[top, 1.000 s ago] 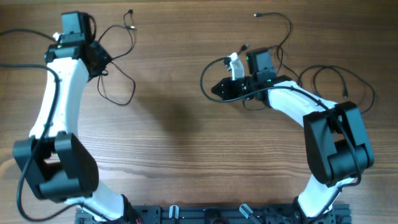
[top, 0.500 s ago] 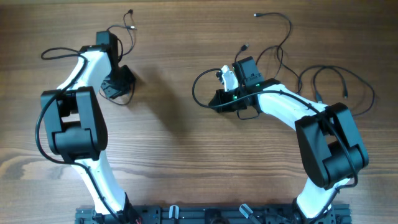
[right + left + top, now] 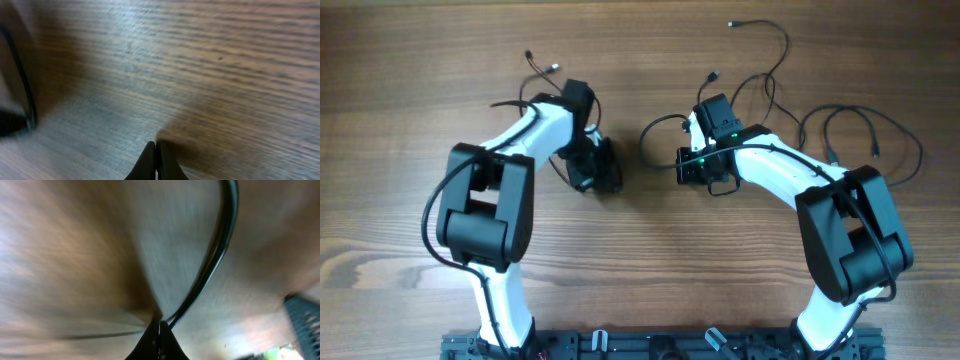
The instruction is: Untangle cables
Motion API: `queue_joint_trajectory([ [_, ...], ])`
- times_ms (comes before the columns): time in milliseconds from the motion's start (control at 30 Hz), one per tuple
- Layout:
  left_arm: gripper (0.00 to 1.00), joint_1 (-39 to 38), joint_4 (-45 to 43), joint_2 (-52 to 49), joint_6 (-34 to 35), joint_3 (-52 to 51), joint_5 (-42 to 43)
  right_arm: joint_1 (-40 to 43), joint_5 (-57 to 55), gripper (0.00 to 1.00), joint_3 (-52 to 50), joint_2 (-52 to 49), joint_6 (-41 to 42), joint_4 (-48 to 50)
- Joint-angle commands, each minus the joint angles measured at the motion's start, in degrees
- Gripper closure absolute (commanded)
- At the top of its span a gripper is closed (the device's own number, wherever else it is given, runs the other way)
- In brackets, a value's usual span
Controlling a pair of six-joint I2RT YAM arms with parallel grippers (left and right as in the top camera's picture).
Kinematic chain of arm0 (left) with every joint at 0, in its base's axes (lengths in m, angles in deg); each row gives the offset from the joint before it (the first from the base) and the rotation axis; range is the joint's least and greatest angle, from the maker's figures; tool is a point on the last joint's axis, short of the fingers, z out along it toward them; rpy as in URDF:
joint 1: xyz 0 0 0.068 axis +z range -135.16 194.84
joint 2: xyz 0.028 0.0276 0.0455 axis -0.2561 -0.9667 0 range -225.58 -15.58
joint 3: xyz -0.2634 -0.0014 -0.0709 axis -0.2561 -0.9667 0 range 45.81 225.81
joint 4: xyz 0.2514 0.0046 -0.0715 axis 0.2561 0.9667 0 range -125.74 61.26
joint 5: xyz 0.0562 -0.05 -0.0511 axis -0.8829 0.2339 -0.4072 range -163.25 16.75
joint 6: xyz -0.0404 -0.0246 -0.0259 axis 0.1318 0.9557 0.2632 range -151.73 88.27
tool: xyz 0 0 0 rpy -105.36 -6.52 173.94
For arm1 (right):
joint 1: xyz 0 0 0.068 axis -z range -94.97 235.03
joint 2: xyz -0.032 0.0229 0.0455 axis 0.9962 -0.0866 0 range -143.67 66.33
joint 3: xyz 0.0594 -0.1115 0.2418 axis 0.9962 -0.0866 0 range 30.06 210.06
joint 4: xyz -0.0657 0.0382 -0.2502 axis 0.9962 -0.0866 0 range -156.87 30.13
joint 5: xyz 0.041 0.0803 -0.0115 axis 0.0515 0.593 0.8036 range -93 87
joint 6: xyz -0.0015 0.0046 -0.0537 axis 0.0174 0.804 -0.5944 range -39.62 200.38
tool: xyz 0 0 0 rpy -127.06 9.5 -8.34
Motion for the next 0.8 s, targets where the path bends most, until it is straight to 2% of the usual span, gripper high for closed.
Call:
queue_joint_trajectory([
  [0,0.96,-1.0,0.9,1.6,0.6,-3.1,-3.4,0.2,-5.7,0.95,-0.1,-1.1,1.9,-0.9],
  [33,0.96,-0.5,0.7,5.5,0.6,-3.1,-3.4,0.2,-5.4,0.92,-0.1,-1.1,1.9,-0.7],
  [100,0.96,1.2,-0.6,12.5,0.8,-2.8,-3.5,0.2,-3.5,0.67,-0.1,-1.1,1.9,0.9],
  [133,0.96,2.3,-1.2,15.1,0.9,-2.7,-3.5,0.2,-1.8,0.6,-0.1,-1.1,1.8,1.8],
  [300,0.9,14.1,-4.5,27.9,2.8,-2.6,-6.5,-0.5,19.2,0.33,0.6,-1.1,-1.1,11.1],
  [400,0.85,22.6,-4.4,29.0,2.8,-2.6,-7.6,-3.2,20.4,0.3,1.9,-1.1,-2.2,15.1],
  [467,0.85,27.3,-3.7,28.7,2.8,-2.6,-7.5,-5.9,17.9,0.3,4.3,-1.1,-4.0,13.9],
  [567,0.84,32.8,-2.1,28.7,2.7,-2.6,-7.5,-9.1,9.2,0.3,16.0,-1.1,-8.1,-1.0],
  [633,0.79,35.7,-2.4,28.7,2.7,-2.6,-8.4,-10.7,5.9,0.29,24.8,-1.1,-9.6,-8.7],
  [667,0.72,37.0,-2.5,28.7,2.7,-2.6,-9.7,-11.4,5.0,0.29,27.5,-1.1,-10.1,-9.9],
  [700,0.59,38.1,-2.5,28.7,2.7,-2.6,-11.1,-12.3,3.0,0.29,29.7,-1.1,-10.1,-10.3],
  [733,0.25,39.1,-2.2,28.7,2.7,-2.6,-11.6,-13.5,0.3,0.29,30.9,-1.1,-10.1,-9.4],
  [767,0.0,39.4,-1.9,28.7,2.7,-2.6,-11.6,-14.3,-1.5,0.3,30.9,-1.1,-10.2,-8.1],
])
